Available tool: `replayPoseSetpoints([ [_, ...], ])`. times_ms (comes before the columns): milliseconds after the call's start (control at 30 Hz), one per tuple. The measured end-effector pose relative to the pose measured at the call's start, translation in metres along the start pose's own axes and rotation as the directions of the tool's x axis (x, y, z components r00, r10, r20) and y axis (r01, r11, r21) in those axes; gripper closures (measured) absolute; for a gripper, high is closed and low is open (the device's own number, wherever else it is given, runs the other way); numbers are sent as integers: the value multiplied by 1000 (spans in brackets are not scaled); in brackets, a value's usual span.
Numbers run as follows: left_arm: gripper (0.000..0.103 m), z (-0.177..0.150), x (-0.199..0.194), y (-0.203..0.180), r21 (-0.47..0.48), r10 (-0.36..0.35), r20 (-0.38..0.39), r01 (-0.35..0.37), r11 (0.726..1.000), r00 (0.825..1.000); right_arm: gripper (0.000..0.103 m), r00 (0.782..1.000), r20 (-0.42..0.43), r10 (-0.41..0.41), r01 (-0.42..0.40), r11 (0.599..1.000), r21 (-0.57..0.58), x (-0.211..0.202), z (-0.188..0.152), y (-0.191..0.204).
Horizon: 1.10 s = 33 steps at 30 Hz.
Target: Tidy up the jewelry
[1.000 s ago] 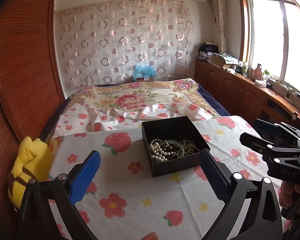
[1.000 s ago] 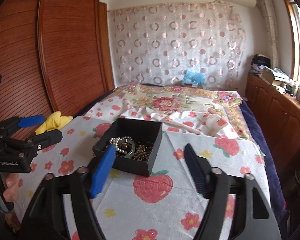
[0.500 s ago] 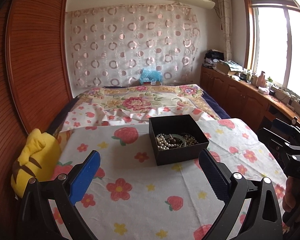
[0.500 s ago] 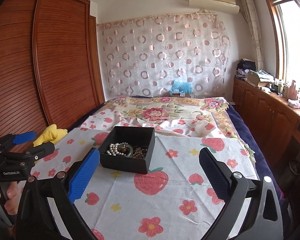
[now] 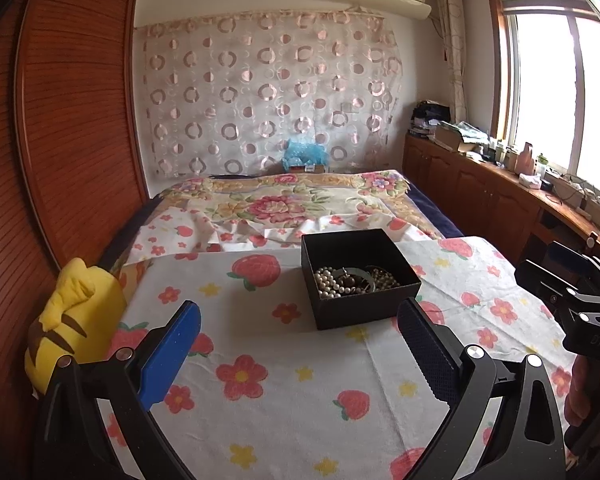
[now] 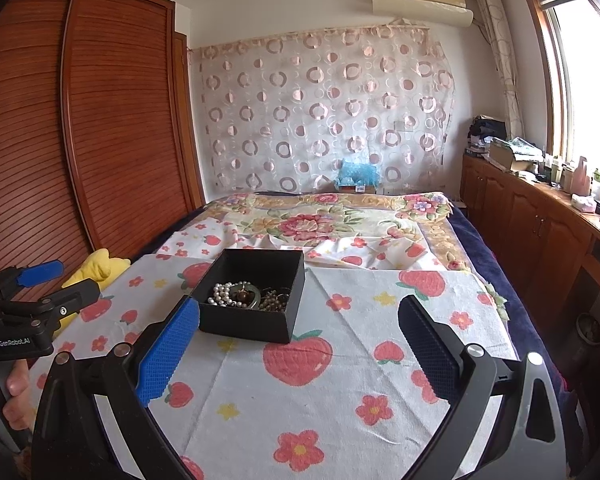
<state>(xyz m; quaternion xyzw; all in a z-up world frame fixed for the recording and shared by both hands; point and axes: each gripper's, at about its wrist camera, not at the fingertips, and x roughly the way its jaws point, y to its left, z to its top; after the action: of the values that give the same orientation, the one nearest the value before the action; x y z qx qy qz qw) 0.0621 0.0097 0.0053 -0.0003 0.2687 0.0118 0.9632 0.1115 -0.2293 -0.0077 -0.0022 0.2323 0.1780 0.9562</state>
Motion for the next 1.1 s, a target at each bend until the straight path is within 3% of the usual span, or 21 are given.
replayPoseSetpoints([
  [1100, 8, 3, -3, -2, 6, 7, 15, -7, 1000, 1000, 3, 1000, 1, -4, 4, 1000, 5, 0, -3, -4],
])
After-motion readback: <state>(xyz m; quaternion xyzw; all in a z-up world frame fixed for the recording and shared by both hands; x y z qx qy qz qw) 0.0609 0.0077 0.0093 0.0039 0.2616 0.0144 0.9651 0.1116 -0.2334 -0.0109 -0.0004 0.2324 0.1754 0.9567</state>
